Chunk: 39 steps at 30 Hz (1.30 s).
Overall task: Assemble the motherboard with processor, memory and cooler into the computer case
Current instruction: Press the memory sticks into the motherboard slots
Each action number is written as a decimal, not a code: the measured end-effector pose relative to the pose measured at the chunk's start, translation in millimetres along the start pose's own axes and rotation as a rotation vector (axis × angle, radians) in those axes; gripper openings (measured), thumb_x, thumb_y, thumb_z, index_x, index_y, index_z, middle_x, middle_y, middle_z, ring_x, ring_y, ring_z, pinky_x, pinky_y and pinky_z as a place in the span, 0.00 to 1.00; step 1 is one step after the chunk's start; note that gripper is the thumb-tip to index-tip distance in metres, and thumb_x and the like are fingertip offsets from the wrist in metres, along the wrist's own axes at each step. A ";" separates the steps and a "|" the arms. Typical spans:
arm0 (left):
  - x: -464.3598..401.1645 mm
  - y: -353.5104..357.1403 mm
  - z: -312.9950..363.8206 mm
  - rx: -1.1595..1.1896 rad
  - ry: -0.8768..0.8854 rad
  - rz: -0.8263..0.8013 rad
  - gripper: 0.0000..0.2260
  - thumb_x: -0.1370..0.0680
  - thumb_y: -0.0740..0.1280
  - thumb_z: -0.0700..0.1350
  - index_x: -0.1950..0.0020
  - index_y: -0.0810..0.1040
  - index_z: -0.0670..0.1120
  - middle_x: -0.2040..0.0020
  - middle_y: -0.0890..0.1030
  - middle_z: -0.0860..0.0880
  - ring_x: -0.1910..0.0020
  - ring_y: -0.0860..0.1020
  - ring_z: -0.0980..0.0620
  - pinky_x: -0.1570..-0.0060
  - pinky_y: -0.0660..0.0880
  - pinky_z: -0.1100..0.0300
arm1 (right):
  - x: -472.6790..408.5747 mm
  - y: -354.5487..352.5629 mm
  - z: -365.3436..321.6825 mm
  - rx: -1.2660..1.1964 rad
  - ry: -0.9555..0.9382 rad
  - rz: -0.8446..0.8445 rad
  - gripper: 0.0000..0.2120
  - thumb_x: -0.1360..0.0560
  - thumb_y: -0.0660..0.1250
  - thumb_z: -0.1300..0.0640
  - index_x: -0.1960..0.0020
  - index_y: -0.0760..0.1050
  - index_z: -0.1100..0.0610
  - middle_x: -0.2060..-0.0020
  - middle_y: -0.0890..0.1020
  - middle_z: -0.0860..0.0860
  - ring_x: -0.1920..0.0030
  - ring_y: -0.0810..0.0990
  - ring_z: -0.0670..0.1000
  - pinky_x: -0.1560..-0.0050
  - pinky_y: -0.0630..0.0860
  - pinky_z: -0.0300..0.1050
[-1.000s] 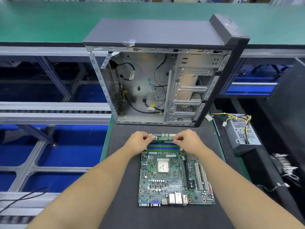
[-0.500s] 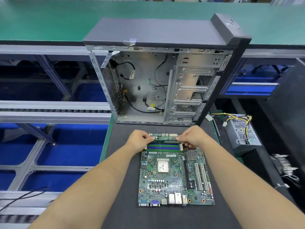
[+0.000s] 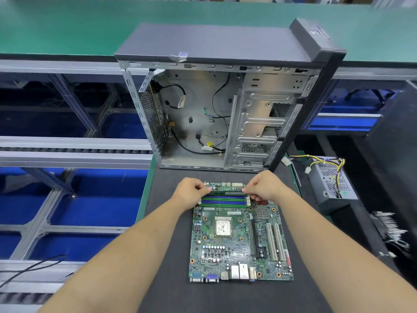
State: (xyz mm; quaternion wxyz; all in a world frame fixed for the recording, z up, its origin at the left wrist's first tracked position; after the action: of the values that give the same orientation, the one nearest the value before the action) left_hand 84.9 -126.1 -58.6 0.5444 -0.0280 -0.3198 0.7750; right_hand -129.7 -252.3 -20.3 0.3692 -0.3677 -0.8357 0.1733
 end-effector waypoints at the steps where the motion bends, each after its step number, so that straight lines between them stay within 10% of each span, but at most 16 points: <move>1: 0.0 -0.3 0.1 -0.002 0.001 0.001 0.12 0.23 0.73 0.49 0.60 0.84 0.40 0.62 0.84 0.49 0.64 0.77 0.52 0.59 0.74 0.59 | -0.1 -0.4 -0.5 -0.002 -0.007 0.007 0.09 0.25 0.75 0.59 0.61 0.85 0.63 0.73 0.81 0.52 0.74 0.76 0.45 0.69 0.76 0.37; 21: 1.7 -0.8 4.5 -0.092 0.006 -0.006 0.14 0.23 0.72 0.51 0.61 0.83 0.42 0.67 0.79 0.48 0.69 0.72 0.54 0.67 0.71 0.63 | 5.3 -0.1 -0.8 0.024 0.021 0.002 0.10 0.24 0.75 0.56 0.59 0.85 0.64 0.73 0.80 0.51 0.75 0.75 0.46 0.70 0.75 0.37; 28: 6.7 -4.8 2.3 0.008 -0.006 0.005 0.11 0.23 0.73 0.47 0.55 0.85 0.39 0.55 0.85 0.41 0.52 0.82 0.45 0.48 0.77 0.51 | 9.1 1.6 -1.3 -0.061 0.049 -0.042 0.08 0.24 0.74 0.60 0.59 0.83 0.64 0.72 0.80 0.52 0.77 0.74 0.45 0.75 0.72 0.36; 39: 8.7 -9.5 4.8 -0.207 0.078 0.016 0.06 0.22 0.72 0.45 0.58 0.83 0.53 0.53 0.85 0.53 0.52 0.80 0.53 0.48 0.77 0.57 | 8.8 4.0 1.7 -0.079 0.004 -0.012 0.13 0.22 0.72 0.59 0.65 0.81 0.60 0.76 0.80 0.48 0.78 0.74 0.42 0.74 0.73 0.36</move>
State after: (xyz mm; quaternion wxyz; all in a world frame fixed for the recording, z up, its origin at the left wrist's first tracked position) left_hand 87.3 -118.9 -47.1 0.5443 -0.1169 -0.3766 0.7405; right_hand -133.1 -243.1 -19.3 0.3570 -0.3776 -0.8433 0.1372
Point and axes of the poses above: each hand's wrist, its own x-axis away from the middle knuckle, its own y-axis out of the palm, z = x × y, the point moved 4 cm from there along -x, towards the middle knuckle
